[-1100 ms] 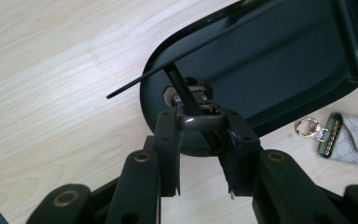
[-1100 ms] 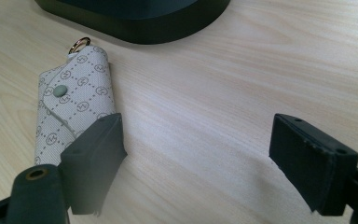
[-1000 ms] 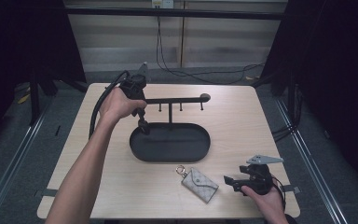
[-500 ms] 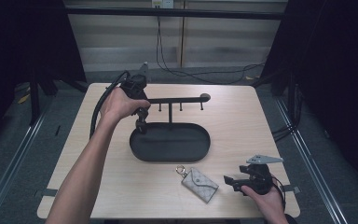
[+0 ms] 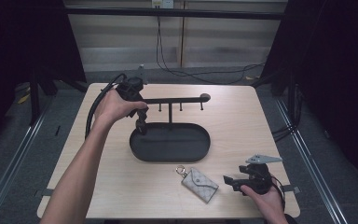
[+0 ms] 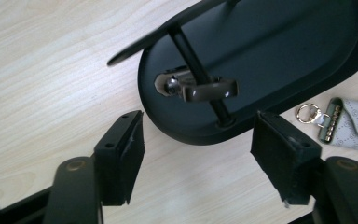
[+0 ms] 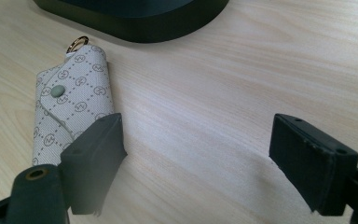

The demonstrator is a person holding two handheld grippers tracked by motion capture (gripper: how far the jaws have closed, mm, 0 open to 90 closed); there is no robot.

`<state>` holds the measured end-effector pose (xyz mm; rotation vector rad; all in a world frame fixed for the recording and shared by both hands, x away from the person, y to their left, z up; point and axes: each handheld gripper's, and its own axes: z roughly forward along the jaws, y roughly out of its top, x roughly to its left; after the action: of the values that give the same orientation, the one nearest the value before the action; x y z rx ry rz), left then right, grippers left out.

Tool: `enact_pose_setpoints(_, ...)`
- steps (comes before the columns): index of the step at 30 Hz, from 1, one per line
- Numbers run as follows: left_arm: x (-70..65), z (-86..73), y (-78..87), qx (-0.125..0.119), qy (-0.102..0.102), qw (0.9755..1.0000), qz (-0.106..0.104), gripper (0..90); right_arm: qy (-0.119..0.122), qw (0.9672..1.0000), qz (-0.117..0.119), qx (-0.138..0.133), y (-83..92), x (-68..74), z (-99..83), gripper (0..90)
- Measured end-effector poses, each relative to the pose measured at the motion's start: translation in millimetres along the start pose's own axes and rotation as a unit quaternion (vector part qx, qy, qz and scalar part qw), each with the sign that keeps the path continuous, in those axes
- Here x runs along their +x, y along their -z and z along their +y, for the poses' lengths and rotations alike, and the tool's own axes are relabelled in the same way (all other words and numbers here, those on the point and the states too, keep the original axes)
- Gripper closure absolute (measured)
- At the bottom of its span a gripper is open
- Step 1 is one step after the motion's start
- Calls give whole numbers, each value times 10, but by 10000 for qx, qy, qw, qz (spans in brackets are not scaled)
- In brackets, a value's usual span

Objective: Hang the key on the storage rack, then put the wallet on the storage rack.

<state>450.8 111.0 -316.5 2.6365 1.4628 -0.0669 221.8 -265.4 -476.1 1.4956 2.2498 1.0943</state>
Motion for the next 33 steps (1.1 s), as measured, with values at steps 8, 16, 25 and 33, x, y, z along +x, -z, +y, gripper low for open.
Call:
enact_pose_setpoints(8,45,-160,64,-251,-78,9996,-133,308,3,10000,-15,4,0,0,-2,177)
enact_pose_setpoints(16,129,-351,64,-553,-237,9973,-430,182,-19,10000,-25,23,-12,-2,5,177)
enact_pose_setpoints(25,159,-625,22,-944,-490,9938,-335,171,-27,10000,-51,20,2,2,-3,177)
enact_pose_setpoints(33,285,-863,-78,-1327,-460,9890,-458,176,-25,10000,-55,31,-2,-1,-1,177)
